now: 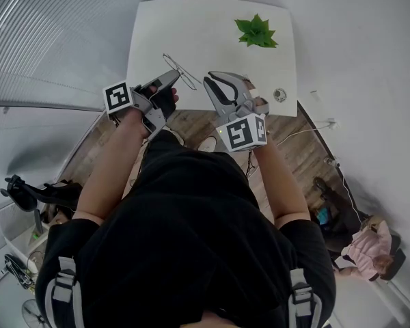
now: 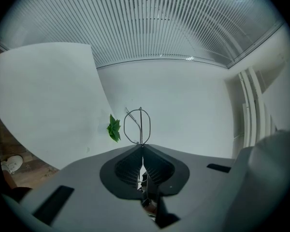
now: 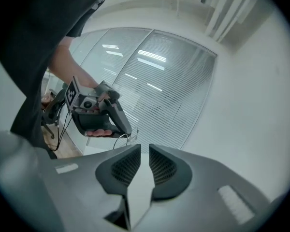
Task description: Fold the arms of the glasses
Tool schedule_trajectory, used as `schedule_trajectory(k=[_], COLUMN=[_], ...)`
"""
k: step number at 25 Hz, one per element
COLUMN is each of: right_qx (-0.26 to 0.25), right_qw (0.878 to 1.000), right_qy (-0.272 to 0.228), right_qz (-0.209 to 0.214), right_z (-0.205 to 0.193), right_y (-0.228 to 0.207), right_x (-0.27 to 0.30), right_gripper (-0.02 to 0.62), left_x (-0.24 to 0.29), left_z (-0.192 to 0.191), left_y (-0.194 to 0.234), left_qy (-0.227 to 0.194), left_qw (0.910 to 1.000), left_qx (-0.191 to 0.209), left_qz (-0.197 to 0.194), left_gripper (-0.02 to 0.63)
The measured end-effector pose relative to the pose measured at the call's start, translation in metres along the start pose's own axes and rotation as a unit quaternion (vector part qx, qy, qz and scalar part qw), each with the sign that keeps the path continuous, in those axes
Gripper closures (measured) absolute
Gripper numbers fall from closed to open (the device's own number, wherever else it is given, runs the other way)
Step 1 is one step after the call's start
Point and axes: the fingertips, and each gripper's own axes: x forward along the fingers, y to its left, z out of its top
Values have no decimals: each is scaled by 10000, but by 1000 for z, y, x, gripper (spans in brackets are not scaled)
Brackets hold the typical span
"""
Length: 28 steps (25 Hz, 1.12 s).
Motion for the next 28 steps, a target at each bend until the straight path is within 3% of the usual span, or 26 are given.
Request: schedule_trajectory(k=[6, 14, 20, 28], right_qx=[1036, 2376, 2625, 2593], right_qw=[9938, 9683, 9608, 9617], right_qy=[-392, -742, -861, -865], right_qz=[-114, -222, -225, -226], right_z=[11, 0, 0, 2], right_y=[-15, -29, -25, -22], right_x=[-1, -10, -11, -11], right_gripper=[560, 583, 584, 584], left_x=[-1, -1, -1, -1], left_z=[-1, -1, -1, -1], left_y=[1, 3, 4, 5], left_qy=[1, 1, -51, -48], left_qw=[10000, 9999, 9998, 9998], left_qx=[-55, -100, -183, -176], left_qz=[1, -17, -89, -53], left_gripper=[592, 592, 592, 592])
